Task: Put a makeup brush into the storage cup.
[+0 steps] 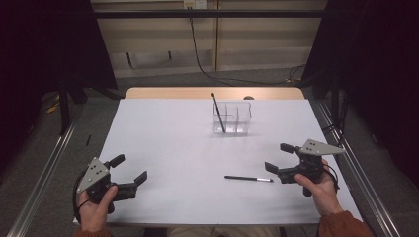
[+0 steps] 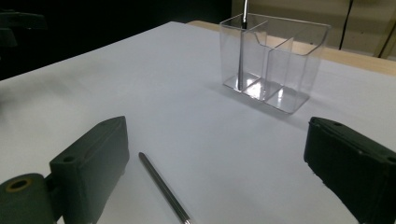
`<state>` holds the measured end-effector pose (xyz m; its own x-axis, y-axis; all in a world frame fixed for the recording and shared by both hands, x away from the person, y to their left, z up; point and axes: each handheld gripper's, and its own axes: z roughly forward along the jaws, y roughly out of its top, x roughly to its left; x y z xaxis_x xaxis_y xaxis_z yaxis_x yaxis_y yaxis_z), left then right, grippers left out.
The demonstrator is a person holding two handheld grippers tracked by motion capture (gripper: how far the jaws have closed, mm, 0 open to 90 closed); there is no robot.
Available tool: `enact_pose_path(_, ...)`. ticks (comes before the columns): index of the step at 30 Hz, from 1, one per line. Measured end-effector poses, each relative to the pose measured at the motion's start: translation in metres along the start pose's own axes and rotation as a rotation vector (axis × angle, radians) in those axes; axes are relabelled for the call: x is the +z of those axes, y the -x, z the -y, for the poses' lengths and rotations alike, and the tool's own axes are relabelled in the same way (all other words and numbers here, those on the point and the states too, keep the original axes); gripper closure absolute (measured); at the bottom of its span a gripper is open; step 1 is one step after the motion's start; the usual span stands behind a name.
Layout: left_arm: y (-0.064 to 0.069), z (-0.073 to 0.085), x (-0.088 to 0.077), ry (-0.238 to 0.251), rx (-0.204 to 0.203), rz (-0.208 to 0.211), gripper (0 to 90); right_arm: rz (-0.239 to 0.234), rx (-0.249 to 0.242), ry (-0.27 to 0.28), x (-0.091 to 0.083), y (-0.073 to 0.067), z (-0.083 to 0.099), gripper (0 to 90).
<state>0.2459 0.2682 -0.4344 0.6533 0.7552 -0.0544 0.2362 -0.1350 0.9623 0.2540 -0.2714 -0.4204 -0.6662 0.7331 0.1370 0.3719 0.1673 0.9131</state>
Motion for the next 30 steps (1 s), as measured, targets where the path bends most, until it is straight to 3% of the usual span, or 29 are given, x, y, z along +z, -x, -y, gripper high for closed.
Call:
enact_pose_path(5, 0.001, 0.000, -0.001, 0.003, 0.005, 0.002, 2.8, -0.032, -0.009, -0.040, 0.012, 0.001, -0.007, 8.0)
enact_pose_path(13, 0.000, 0.000, 0.002, -0.003, 0.009, 0.016, 2.8, -0.062, -0.021, -0.178, 0.021, 0.009, -0.011, 7.3)
enact_pose_path(18, 0.000, 0.000, 0.002, -0.002, 0.009, 0.015, 2.8, -0.120, -0.023, -0.251, 0.026, 0.009, -0.011, 4.7)
enact_pose_path(20, 0.001, -0.001, 0.002, -0.001, 0.011, 0.019, 2.8, -0.130, -0.060, -0.281, 0.029, 0.009, -0.010, 3.0)
enact_pose_path(22, 0.001, -0.001, 0.003, -0.001, 0.013, 0.021, 2.8, -0.162, -0.066, -0.318, 0.032, 0.011, -0.011, 2.8)
enact_pose_path(30, 0.000, -0.001, 0.005, -0.004, 0.012, 0.025, 2.8, -0.171, -0.141, -0.471, 0.045, 0.008, -0.015, 3.0)
